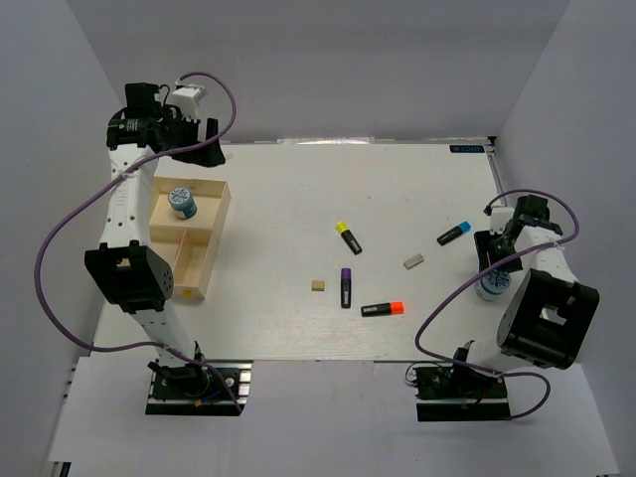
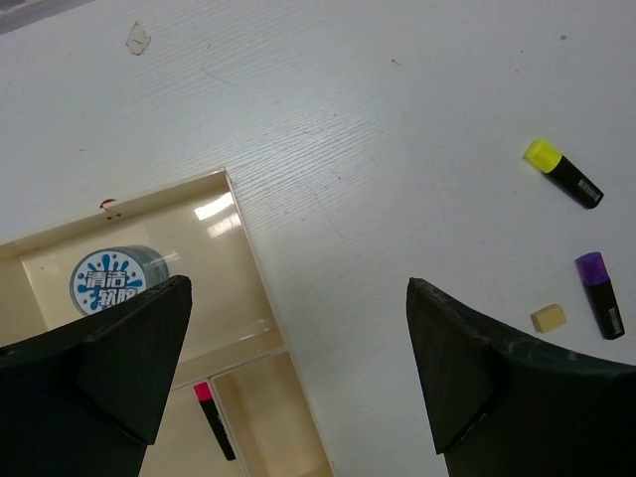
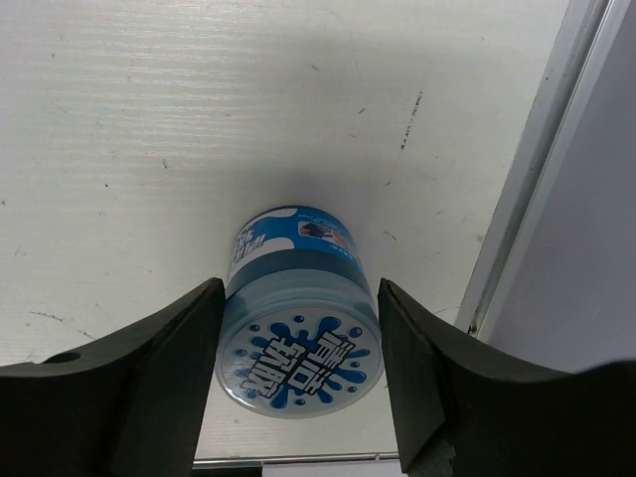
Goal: Sort the stationery into containers
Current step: Pick up the stationery from the corner of the board.
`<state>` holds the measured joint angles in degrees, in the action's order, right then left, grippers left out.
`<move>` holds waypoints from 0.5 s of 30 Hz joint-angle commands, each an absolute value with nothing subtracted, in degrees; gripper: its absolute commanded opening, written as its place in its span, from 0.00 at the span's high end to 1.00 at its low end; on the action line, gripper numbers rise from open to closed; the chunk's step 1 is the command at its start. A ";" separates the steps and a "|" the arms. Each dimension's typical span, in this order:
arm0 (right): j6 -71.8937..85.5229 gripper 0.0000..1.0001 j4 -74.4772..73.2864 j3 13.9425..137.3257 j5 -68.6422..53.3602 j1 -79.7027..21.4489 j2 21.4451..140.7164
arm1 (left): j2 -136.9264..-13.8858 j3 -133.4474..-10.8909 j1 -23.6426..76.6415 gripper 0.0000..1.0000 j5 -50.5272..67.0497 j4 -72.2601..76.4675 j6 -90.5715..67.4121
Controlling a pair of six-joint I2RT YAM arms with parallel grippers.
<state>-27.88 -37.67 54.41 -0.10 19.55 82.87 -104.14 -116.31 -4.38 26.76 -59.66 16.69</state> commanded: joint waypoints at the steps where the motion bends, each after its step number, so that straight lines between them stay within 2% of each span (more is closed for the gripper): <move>1: -28.74 0.79 -40.08 54.58 -3.77 19.69 83.06 | -101.16 -115.93 -4.04 0.02 29.53 -58.36 14.68; 5: -29.18 0.98 -41.39 56.24 -6.32 19.43 82.71 | -100.46 -113.48 -4.04 0.02 29.97 -57.13 14.15; 15: -31.38 1.00 -44.73 62.92 -7.47 15.91 84.64 | -100.28 -111.45 -4.04 0.02 30.50 -55.64 13.27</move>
<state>-30.09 -42.65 58.74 -5.65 16.97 83.70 -103.66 -112.29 -4.29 28.86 -57.34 13.93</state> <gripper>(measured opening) 0.657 0.980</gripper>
